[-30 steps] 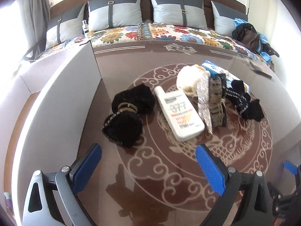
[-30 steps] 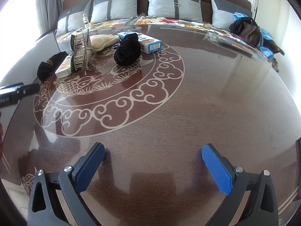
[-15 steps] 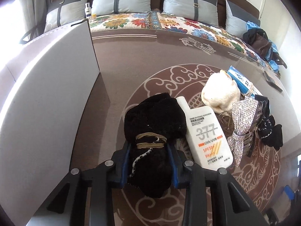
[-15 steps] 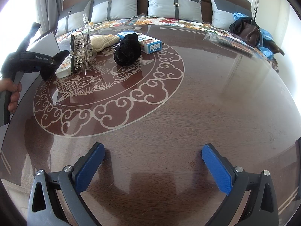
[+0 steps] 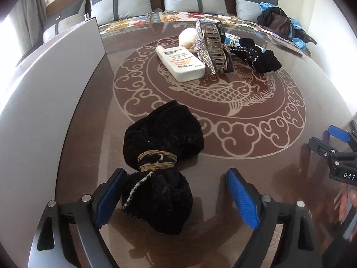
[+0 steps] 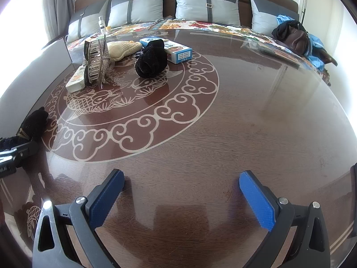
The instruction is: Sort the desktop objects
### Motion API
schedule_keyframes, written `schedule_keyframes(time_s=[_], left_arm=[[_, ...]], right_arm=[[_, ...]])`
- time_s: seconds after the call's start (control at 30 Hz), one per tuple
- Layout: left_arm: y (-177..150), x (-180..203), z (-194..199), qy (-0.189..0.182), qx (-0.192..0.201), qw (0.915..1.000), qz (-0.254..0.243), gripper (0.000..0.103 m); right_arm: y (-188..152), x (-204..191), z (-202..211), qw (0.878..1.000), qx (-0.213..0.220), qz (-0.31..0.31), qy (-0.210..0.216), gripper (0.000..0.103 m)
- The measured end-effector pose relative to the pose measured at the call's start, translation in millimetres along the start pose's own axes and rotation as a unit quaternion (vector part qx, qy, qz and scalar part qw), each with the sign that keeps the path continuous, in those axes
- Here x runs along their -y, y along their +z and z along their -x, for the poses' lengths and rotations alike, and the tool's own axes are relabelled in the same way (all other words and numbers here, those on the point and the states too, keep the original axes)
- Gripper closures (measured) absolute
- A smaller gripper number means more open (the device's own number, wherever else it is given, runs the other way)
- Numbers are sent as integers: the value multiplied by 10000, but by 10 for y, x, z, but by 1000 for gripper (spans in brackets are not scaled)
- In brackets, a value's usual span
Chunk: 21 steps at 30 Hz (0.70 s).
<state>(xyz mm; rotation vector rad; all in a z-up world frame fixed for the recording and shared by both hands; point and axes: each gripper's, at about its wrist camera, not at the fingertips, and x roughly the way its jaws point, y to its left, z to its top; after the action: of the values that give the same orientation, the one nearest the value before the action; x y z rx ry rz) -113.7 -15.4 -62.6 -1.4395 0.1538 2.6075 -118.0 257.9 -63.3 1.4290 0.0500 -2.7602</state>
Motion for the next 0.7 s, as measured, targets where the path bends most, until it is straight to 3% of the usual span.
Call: schedule_keyframes(time_s=[0.1, 0.33, 0.7], left_arm=[[58, -15, -77, -79, 19, 10000, -24, 0], [62, -7, -86, -61, 251, 9996, 106, 0], [64, -8, -82, -40, 265, 9996, 126, 0]], right_arm=[[0, 2, 1, 10000, 1, -1, 2, 0], [1, 3, 0, 10000, 2, -1, 3, 0], [1, 2, 0, 10000, 0, -1, 3, 0]])
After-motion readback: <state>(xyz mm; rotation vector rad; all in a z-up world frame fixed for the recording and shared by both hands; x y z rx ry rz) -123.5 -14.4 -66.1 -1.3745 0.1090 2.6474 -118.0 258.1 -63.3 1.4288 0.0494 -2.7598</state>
